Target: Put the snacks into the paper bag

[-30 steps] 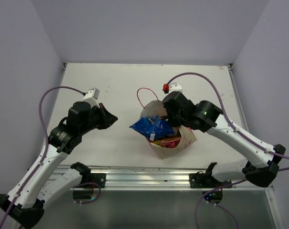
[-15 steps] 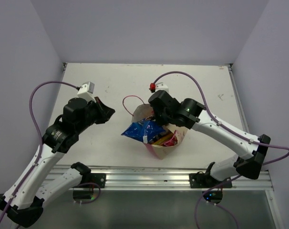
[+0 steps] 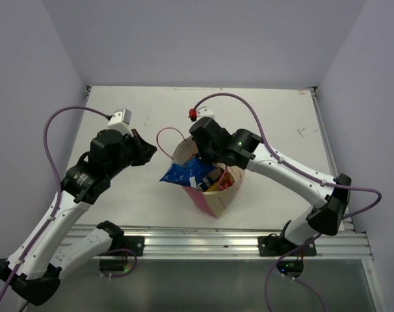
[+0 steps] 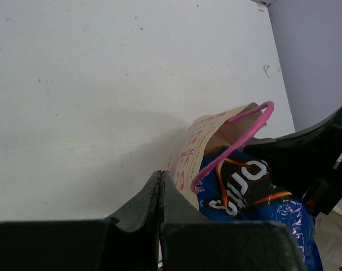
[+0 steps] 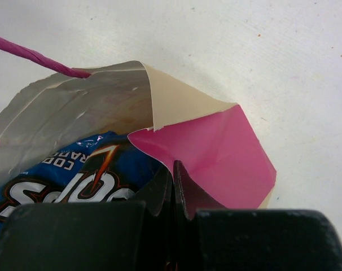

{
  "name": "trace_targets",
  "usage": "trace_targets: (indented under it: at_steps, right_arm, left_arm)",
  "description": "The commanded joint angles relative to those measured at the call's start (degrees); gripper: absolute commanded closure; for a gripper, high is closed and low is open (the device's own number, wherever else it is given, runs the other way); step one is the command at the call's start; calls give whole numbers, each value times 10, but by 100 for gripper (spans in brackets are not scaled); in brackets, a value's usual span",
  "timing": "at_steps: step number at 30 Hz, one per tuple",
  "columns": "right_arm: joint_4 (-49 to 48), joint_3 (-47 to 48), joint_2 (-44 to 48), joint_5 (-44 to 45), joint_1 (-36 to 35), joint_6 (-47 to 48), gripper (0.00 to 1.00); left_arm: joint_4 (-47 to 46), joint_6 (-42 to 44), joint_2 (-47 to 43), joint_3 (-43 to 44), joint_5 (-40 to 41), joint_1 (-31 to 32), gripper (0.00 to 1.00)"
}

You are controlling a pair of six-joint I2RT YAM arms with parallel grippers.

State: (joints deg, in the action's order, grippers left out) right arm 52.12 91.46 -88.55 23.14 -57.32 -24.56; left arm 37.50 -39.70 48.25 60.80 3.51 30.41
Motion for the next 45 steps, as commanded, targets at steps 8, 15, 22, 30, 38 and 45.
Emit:
trace_targets:
  at_steps: [8, 15, 22, 30, 38, 45]
  right_arm:
    - [-37, -8, 8, 43, 104, 78, 98]
    - [-22, -20, 24, 87, 117, 91, 92]
    - [30, -9, 99, 118, 117, 68, 47]
    - [111, 82, 190, 198, 117, 50, 38]
    - [252, 219, 128, 243, 117, -8, 31]
    - [234, 214, 122, 267, 117, -8, 37]
  left_arm:
    - [-15, 16, 11, 32, 7, 2, 100]
    - [-37, 30, 28, 35, 2, 2, 100]
    - [-66, 45, 47, 31, -6, 2, 100]
    - [-100, 47, 75, 29, -24, 3, 100]
    - [-102, 82, 98, 70, 4, 3, 100]
    - [-88, 125, 129, 130, 42, 3, 100]
